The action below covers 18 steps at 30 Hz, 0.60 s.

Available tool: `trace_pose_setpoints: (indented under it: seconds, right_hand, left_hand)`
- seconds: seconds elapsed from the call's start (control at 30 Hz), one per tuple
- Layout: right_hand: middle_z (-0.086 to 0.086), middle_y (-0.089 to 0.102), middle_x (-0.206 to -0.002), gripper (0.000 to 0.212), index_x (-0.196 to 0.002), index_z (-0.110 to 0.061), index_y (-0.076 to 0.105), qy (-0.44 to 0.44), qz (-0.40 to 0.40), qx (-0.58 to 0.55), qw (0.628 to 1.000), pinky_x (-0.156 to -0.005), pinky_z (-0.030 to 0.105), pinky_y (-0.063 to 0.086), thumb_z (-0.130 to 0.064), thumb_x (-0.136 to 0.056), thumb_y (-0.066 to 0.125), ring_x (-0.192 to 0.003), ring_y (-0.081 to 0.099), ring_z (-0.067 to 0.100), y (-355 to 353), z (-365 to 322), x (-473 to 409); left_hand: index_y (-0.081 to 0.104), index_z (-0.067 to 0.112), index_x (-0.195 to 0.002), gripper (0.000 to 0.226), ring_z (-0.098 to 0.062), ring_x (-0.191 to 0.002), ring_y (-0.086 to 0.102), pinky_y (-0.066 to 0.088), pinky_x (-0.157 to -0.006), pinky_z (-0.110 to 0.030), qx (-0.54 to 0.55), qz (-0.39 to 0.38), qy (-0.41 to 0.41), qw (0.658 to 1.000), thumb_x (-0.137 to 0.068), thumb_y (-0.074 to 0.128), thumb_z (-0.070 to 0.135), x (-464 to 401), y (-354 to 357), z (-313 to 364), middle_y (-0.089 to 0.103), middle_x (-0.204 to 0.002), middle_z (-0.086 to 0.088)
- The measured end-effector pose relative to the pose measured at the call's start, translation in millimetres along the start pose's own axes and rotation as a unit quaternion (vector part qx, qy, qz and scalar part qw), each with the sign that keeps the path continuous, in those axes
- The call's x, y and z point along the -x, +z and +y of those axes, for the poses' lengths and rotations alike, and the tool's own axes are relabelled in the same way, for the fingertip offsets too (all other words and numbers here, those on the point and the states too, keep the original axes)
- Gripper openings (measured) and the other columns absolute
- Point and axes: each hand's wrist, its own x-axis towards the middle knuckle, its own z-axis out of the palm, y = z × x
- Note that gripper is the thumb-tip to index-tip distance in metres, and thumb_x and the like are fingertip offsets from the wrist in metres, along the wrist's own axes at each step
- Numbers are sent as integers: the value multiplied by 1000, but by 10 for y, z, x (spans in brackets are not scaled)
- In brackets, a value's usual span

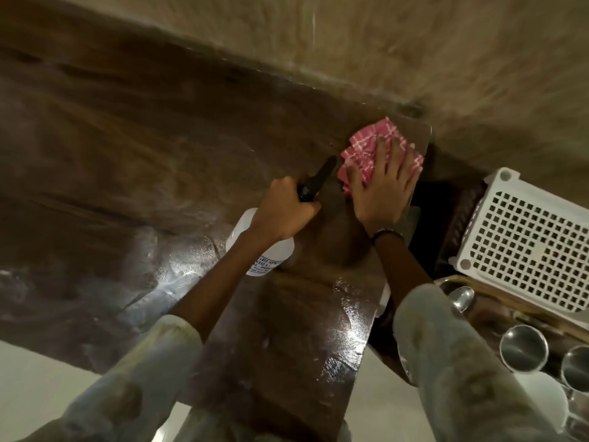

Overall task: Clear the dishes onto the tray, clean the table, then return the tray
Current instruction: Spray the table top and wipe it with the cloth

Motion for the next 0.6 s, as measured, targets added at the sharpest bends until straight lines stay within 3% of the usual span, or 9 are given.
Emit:
trace_pose_setpoints:
  seconds: [0.13,0.33,0.47,0.53,0.6]
  right_hand:
    - [4,22,-158,73,-149,-24,25,-129,-53,-7,990,-119,50,5,-65,-90,36,-148,10,27,-74,225,403]
    - [12,26,-156,76,-149,-19,26,22,17,-10,1000,-118,52,16,-66,-89,34,-146,17,33,-101,402,-79]
    - [12,16,-159,81,-152,-19,15,98,3,-4,995,-118,54,7,-68,-89,29,-147,10,36,-80,147,-588]
    - [13,16,-159,80,-152,-18,16,73,4,10,997,-118,55,6,-67,-90,30,-146,11,37,-57,111,-541]
    - [13,24,-156,76,-150,-17,23,-30,-3,17,999,-116,55,8,-63,-90,33,-145,18,36,-85,218,-394]
  left_hand:
    - [64,2,-90,14,-26,-73,62,49,-68,-37,-7,-9,-2,1000,-78,64,8,-110,-52,104,68,-85,-18]
    - [65,11,-93,17,-32,-78,65,54,-73,-42,-28,-24,-11,999,-76,64,13,-235,-157,63,66,-88,-17]
    - [65,7,-95,17,-30,-81,65,55,-78,-45,-25,-19,-18,999,-78,64,10,-275,-262,-16,68,-90,-17]
    - [65,6,-95,16,-30,-84,66,54,-81,-44,-13,-13,-23,1000,-79,63,8,-297,-307,-48,69,-92,-18]
    - [65,5,-95,16,-30,-84,66,54,-81,-45,-7,-8,-25,1000,-79,62,9,-324,-326,-53,68,-92,-18]
